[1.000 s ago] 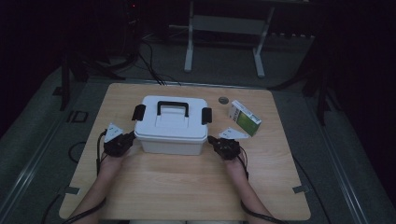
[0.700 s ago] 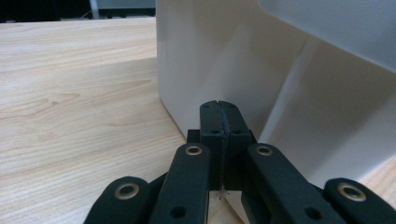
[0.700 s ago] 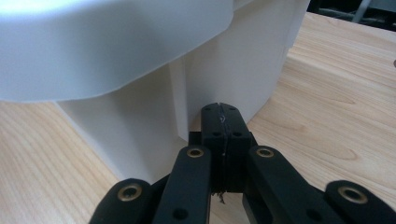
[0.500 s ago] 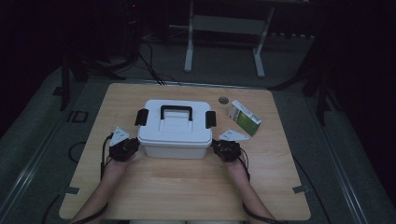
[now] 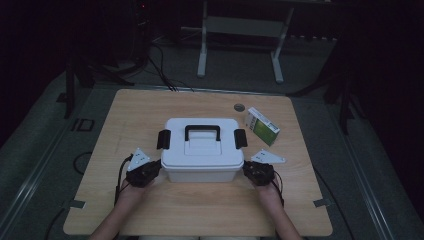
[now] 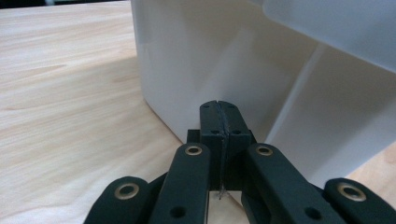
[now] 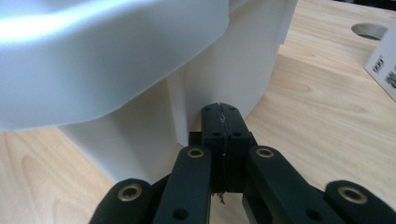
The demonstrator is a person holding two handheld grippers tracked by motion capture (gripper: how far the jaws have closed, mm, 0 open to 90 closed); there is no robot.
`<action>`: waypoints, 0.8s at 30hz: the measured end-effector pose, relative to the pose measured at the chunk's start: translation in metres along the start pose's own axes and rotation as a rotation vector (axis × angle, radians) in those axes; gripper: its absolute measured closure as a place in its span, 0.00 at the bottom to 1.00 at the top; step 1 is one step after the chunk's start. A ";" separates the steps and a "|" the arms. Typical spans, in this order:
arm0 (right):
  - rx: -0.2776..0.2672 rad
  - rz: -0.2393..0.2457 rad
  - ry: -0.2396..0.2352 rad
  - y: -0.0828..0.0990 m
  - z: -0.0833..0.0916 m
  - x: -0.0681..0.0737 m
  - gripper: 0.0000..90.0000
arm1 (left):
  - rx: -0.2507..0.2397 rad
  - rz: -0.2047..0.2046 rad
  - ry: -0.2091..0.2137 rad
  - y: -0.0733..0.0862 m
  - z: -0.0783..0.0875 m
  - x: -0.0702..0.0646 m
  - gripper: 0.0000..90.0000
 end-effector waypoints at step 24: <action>-0.017 -0.026 -0.014 0.020 0.039 0.016 1.00 | 0.000 -0.013 0.064 0.010 0.020 -0.029 1.00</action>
Point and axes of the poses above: each handheld gripper's, and its own axes: z roughly backward along the jaws, y roughly out of its underside, x roughly to its left, the point moved 6 cm from there along -z, roughly forward along the jaws, and after that the axes turned 6 degrees about -x, right-handed, at the moved point
